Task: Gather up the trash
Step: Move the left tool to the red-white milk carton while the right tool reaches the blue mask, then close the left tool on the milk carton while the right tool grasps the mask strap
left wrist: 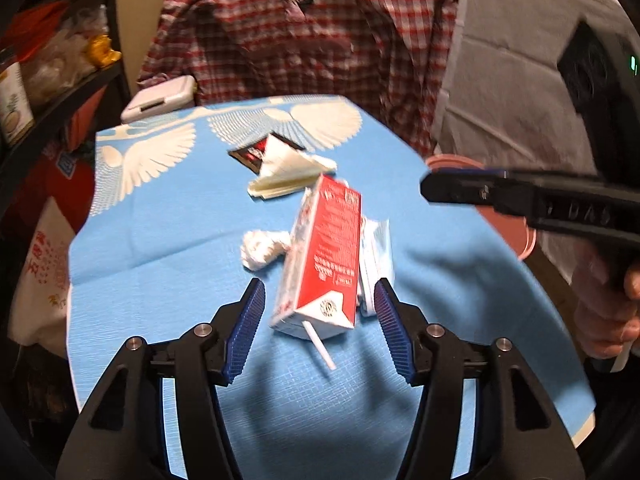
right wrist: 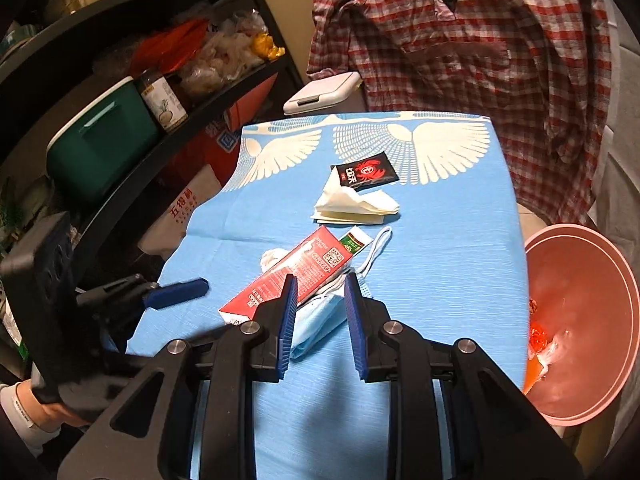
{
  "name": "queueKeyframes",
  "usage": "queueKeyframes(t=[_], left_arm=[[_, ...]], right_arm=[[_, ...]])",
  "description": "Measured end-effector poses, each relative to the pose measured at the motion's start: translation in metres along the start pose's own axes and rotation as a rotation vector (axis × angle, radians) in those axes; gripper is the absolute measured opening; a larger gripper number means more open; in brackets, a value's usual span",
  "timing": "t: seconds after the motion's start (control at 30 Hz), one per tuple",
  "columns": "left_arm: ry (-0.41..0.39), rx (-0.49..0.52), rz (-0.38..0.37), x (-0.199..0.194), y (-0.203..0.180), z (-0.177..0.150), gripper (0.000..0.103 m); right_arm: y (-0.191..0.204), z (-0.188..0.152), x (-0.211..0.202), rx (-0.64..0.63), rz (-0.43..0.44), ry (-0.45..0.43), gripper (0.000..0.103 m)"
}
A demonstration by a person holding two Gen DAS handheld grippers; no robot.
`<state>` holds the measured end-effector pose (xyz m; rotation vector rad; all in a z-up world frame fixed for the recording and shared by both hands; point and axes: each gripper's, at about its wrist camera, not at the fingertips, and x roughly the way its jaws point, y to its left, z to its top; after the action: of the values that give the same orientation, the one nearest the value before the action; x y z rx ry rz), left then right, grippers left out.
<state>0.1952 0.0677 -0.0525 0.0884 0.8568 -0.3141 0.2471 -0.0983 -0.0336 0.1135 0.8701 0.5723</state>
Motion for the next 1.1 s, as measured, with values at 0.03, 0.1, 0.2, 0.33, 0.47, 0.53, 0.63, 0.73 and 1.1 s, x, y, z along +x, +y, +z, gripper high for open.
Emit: queueKeyframes(t=[0.03, 0.1, 0.2, 0.33, 0.47, 0.53, 0.63, 0.73, 1.1], left_arm=[[0.014, 0.011, -0.001, 0.005, -0.001, -0.001, 0.056], [0.034, 0.031, 0.005, 0.013, -0.002, -0.003, 0.056], [0.04, 0.026, 0.012, 0.016, 0.001, -0.003, 0.051], [0.025, -0.01, -0.005, 0.011, 0.012, 0.002, 0.045], [0.003, -0.053, -0.002, 0.004, 0.026, 0.005, 0.044], [-0.009, -0.076, 0.001, 0.001, 0.033, 0.006, 0.043], [-0.036, -0.131, -0.004, -0.006, 0.048, 0.007, 0.043], [-0.037, -0.158, -0.003, -0.007, 0.056, 0.006, 0.043], [-0.016, -0.17, 0.002, 0.004, 0.06, 0.008, 0.043]], right_arm=[[-0.001, 0.0, 0.003, 0.001, -0.002, 0.007, 0.026], [-0.002, 0.0, 0.008, 0.006, -0.001, 0.019, 0.026], [-0.005, 0.001, 0.015, 0.017, 0.005, 0.039, 0.026], [-0.004, 0.0, 0.025, 0.023, 0.009, 0.063, 0.026], [-0.002, -0.001, 0.037, 0.037, 0.025, 0.097, 0.026], [0.0, -0.001, 0.043, 0.038, 0.035, 0.117, 0.026], [0.004, -0.003, 0.052, 0.028, 0.022, 0.144, 0.026], [0.006, -0.007, 0.058, 0.021, 0.004, 0.169, 0.026], [0.004, -0.007, 0.047, -0.014, -0.008, 0.149, 0.006]])
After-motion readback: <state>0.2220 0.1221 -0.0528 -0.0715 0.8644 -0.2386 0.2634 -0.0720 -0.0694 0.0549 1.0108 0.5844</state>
